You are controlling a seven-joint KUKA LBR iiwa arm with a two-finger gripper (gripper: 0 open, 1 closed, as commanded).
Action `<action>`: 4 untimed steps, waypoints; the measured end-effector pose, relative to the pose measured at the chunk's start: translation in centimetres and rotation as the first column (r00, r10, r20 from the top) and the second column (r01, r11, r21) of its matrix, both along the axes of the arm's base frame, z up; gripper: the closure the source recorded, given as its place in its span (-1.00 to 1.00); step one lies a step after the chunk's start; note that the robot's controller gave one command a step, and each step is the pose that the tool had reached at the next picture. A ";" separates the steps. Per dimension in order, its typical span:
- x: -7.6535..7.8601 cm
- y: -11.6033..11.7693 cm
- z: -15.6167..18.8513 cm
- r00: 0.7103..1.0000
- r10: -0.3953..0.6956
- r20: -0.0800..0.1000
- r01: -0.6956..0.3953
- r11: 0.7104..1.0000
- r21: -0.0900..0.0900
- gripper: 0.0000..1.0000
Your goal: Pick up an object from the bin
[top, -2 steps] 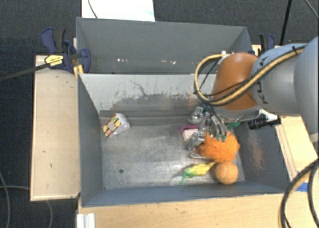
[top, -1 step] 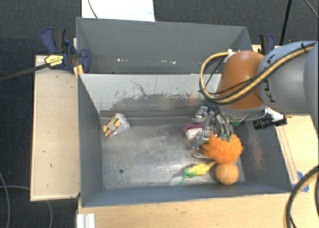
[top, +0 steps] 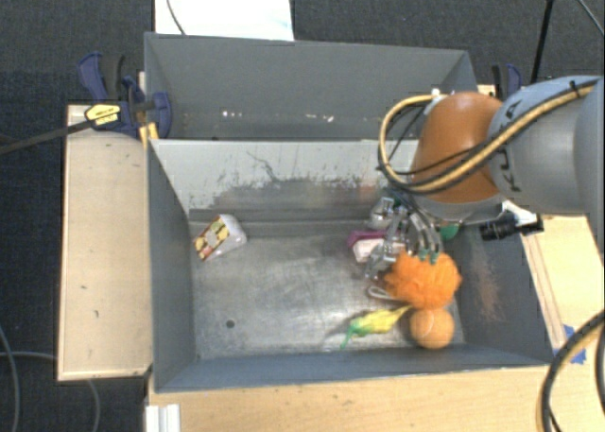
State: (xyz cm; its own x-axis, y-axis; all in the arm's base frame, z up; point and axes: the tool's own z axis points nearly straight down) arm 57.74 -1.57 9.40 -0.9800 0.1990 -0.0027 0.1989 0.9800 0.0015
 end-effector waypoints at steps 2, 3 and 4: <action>0.4 0.5 -1.6 1.000 -0.013 0.000 0.013 1.000 -0.001 1.00; -0.7 0.3 -1.7 1.000 -0.014 0.007 0.014 1.000 -0.001 1.00; -1.0 0.8 1.6 1.000 -0.008 -0.004 0.008 1.000 0.000 1.00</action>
Offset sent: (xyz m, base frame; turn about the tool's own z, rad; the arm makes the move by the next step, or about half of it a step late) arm 0.0090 0.0079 -0.0051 -0.0107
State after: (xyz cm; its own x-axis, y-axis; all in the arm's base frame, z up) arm 56.79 -0.77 11.05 -0.9783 0.2070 0.0014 0.2070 0.9783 0.0006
